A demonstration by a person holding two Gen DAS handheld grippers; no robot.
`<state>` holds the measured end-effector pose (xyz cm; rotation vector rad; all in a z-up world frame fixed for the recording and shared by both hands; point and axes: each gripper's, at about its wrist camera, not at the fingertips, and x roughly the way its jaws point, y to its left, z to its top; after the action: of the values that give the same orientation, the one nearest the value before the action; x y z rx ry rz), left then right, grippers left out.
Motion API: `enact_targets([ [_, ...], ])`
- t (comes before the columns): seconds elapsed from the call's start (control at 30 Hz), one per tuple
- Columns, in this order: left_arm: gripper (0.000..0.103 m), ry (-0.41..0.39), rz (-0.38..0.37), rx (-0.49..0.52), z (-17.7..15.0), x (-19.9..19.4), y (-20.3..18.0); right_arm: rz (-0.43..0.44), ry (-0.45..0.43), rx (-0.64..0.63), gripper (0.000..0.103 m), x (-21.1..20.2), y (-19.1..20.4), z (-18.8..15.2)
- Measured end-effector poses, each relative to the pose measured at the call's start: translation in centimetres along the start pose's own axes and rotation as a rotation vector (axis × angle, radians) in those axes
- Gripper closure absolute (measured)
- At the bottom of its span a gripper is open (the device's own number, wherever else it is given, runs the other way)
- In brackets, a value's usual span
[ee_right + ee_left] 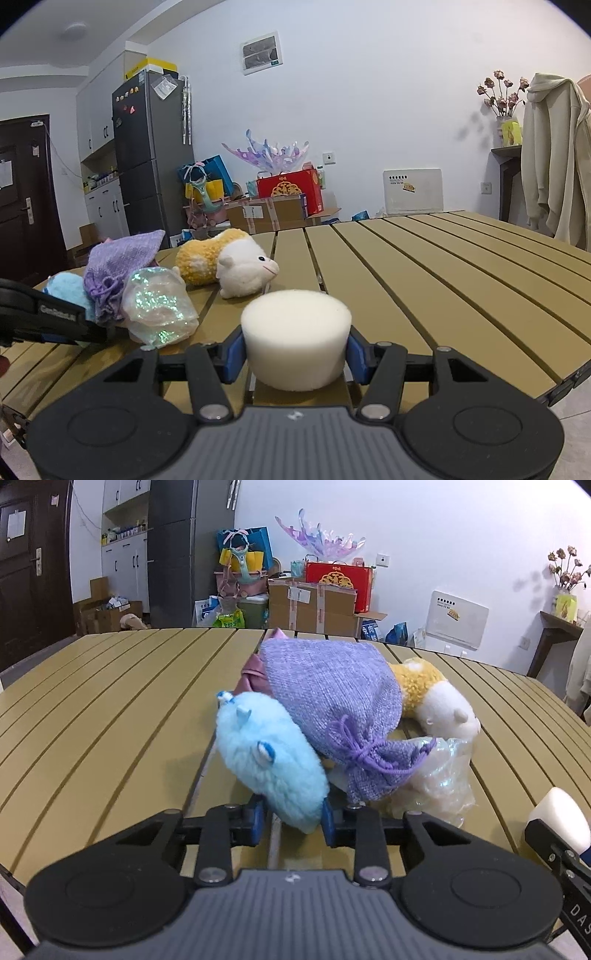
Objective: Collect trash
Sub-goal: 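Grasp the light blue fluffy plush toy with the left tool, then carry the blue plush and foam cylinder down toward the black bin with both tools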
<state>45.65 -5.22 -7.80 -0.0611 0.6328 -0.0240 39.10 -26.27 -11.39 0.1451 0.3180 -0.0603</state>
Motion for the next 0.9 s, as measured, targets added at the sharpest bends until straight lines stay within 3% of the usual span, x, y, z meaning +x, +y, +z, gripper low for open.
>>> enact_targets([
  [0.9, 0.073, -0.11, -0.011, 0.046, 0.7, -6.2, 4.6, 0.068, -0.022, -0.059, 0.049, -2.7, 0.7, 0.0],
])
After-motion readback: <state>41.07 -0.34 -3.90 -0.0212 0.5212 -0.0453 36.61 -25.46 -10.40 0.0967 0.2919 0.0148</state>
